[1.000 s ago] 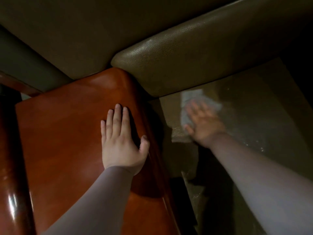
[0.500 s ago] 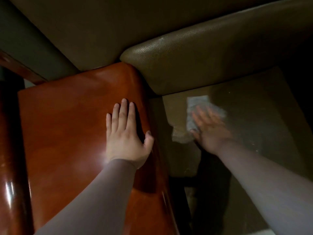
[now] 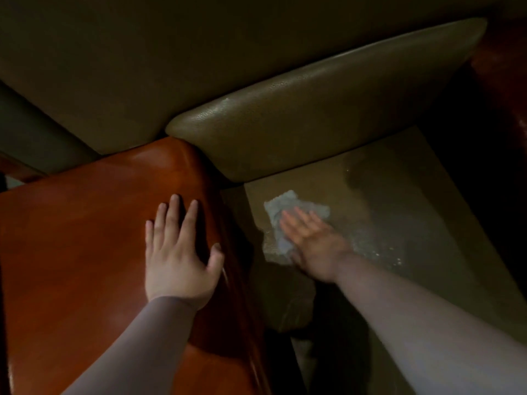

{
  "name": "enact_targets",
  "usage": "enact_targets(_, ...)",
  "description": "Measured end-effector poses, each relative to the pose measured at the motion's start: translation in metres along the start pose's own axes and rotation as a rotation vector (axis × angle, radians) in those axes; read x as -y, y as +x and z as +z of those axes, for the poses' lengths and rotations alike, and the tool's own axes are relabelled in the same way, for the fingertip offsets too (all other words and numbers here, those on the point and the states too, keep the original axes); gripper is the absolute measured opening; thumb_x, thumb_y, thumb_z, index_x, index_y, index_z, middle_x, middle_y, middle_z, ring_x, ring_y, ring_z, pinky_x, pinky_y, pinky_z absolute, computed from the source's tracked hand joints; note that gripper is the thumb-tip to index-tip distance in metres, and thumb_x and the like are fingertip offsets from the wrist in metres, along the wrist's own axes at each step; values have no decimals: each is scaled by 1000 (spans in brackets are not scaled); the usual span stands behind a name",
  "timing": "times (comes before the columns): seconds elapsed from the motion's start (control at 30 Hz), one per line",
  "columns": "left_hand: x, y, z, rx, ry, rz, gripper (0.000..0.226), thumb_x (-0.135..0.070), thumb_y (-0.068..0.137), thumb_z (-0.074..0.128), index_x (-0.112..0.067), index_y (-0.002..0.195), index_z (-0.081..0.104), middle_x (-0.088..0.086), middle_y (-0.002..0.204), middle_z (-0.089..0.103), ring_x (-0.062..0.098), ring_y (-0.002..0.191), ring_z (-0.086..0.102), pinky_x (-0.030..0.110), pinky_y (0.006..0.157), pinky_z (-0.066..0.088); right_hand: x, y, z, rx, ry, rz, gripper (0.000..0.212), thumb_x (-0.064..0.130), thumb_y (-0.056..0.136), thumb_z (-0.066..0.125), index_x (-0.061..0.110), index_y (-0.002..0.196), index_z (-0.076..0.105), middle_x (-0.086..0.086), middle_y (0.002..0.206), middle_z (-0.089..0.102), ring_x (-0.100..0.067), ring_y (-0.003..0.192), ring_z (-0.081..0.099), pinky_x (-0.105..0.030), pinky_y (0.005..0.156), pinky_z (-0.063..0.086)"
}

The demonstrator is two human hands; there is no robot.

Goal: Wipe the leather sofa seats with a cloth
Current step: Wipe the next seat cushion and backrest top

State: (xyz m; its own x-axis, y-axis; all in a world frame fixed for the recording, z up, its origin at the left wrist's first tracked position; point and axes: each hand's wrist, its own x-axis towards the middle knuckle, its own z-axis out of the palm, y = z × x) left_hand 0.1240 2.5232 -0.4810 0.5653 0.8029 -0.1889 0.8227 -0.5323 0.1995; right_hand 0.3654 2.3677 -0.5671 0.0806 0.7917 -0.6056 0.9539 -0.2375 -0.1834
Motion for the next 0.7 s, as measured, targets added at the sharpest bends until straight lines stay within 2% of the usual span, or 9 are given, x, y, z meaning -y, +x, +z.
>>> enact_targets(0.07,0,1,1,-15,-5,-6,86,-59,90,45,-32,168,18,-3,177,1,18,163,-7,47,132,0,-59,0,-8,-48,1,201,77,58,102,8,20,164,-15,-5,170,-24,-27,157,-22,-44,128,-10)
enact_targets(0.17,-2,-1,3,-16,24,-12,85,-59,91,46,-30,167,21,0,177,8,20,163,-1,48,132,3,-123,-16,-15,-19,108,487,74,62,103,7,25,163,-17,-1,169,-28,-28,158,-19,-51,129,0)
enact_targets(0.23,-10,-3,-2,-52,34,-80,79,-55,96,50,-24,164,28,7,174,18,28,161,11,53,131,11,-127,-20,-10,-24,138,499,73,59,105,8,23,163,-17,-6,170,-27,-32,158,-18,-53,129,-1)
enact_targets(0.3,-46,-5,3,-169,-80,-212,64,-45,99,52,-14,154,46,17,161,38,38,151,30,58,125,25,-105,-18,-5,-45,140,450,72,56,107,11,19,163,-15,-13,169,-25,-39,156,-21,-52,128,-6)
enact_targets(0.37,-99,-6,23,-245,-111,-126,58,-43,94,51,-10,140,60,19,148,51,40,141,42,56,122,31,-69,-16,7,-72,84,276,74,55,107,15,18,165,-11,-13,169,-25,-40,154,-25,-50,127,-12)
enact_targets(0.43,-148,3,64,-83,-77,60,62,-46,93,51,-16,148,55,13,157,47,34,149,37,52,127,25,-58,-12,16,-126,26,85,77,56,105,25,20,166,-5,-8,171,-21,-34,155,-25,-47,126,-15)
enact_targets(0.5,-167,26,107,88,-111,43,71,-51,95,44,-22,159,41,7,169,32,30,158,24,49,130,17,-88,-2,6,-154,-4,-23,78,58,102,26,22,167,-1,-3,173,-14,-28,158,-18,-42,128,-12)
enact_targets(0.63,-160,63,173,95,-26,3,80,-61,93,28,-32,167,20,1,177,10,29,162,4,51,131,5,-200,11,-9,-200,-83,236,90,59,87,-9,16,166,5,-11,174,-3,-31,159,-10,-48,128,-5)
enact_targets(0.7,-158,65,182,5,-33,24,76,-60,96,29,-34,167,19,0,177,9,27,163,1,51,131,1,-241,9,0,-173,-170,304,85,54,87,-5,14,161,8,-20,172,-3,-40,158,-10,-57,126,1)
